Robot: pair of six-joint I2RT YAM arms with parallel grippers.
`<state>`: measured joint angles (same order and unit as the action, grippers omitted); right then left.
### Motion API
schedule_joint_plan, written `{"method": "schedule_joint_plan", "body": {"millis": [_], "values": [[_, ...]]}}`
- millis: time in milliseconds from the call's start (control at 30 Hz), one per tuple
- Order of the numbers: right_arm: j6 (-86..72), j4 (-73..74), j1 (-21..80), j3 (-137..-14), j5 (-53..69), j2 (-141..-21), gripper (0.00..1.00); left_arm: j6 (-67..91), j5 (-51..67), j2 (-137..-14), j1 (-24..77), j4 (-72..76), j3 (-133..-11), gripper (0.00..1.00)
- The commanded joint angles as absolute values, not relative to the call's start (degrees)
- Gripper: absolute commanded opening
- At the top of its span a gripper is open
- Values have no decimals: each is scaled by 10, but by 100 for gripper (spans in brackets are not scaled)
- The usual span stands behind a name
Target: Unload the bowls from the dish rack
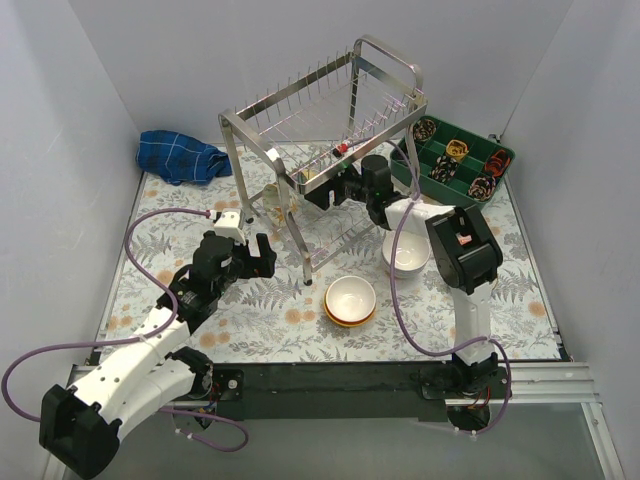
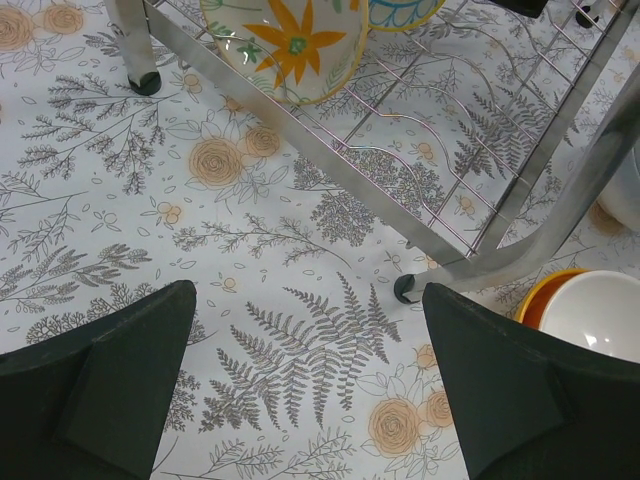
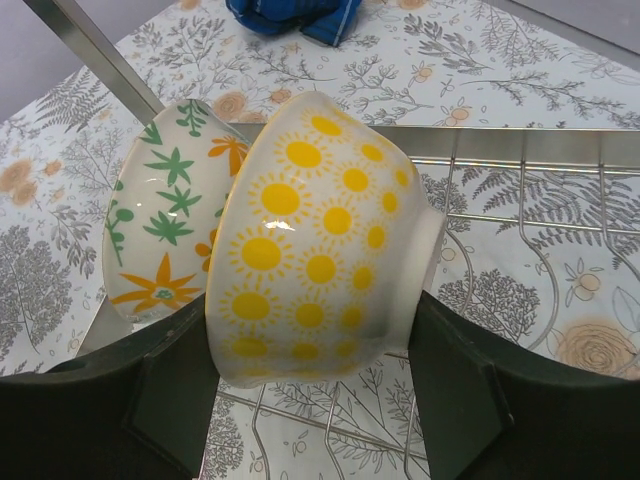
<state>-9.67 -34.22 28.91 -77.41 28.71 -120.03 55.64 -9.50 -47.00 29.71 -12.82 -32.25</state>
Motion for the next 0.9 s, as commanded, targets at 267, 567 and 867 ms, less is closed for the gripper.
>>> {"method": "schedule_joint_plan", "body": {"millis": [267, 567, 867], "values": [[-98, -381, 290, -708, 185, -1079, 1, 552, -69, -444, 293, -120, -316, 98], [-206, -381, 286, -607, 153, -982, 1, 574, -1, -432, 294, -103, -311, 98], [-288, -381, 283, -491, 156, -854, 1, 681, 76, -433, 296, -82, -300, 98]]}}
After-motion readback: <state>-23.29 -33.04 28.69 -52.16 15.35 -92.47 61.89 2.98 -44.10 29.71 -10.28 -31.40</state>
